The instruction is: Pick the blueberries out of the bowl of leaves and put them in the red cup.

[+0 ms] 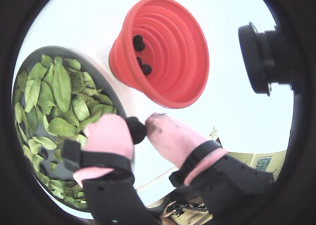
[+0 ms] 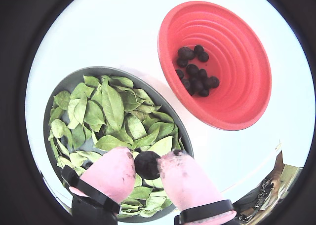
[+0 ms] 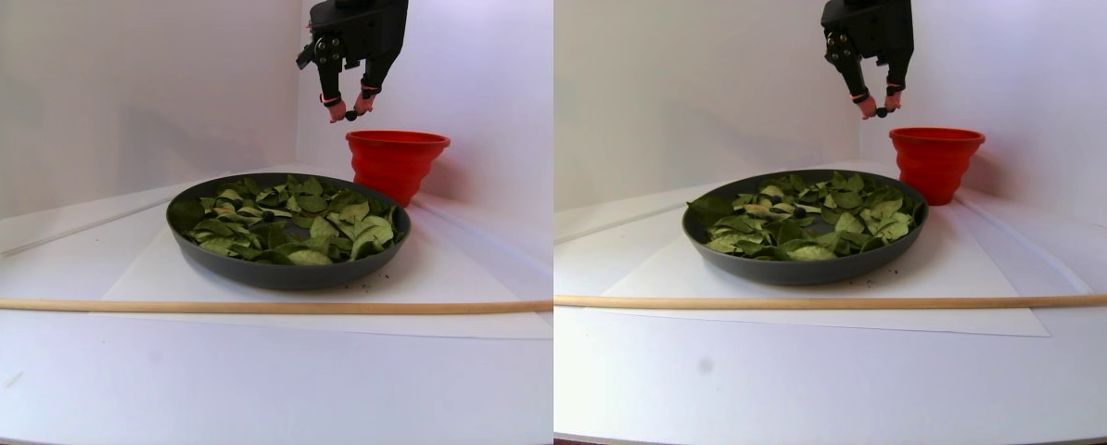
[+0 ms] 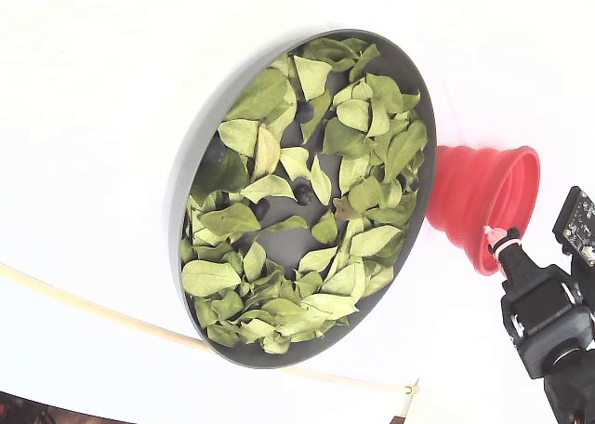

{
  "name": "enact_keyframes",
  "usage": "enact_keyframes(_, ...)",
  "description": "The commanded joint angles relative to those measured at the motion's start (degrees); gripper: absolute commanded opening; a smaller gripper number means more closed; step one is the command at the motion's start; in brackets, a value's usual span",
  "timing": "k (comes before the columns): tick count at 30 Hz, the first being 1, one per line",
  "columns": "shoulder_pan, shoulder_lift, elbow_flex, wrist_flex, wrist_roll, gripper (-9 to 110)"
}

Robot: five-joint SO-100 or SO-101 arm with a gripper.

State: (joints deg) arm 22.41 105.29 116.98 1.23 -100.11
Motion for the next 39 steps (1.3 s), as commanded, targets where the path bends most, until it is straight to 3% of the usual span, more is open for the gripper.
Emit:
enact_keyframes(1, 2.1, 3.9, -4.6, -1.4, -0.3, 9)
enact_keyframes(39, 9.3, -10.5, -19.1, -6.2, -0.4, 9)
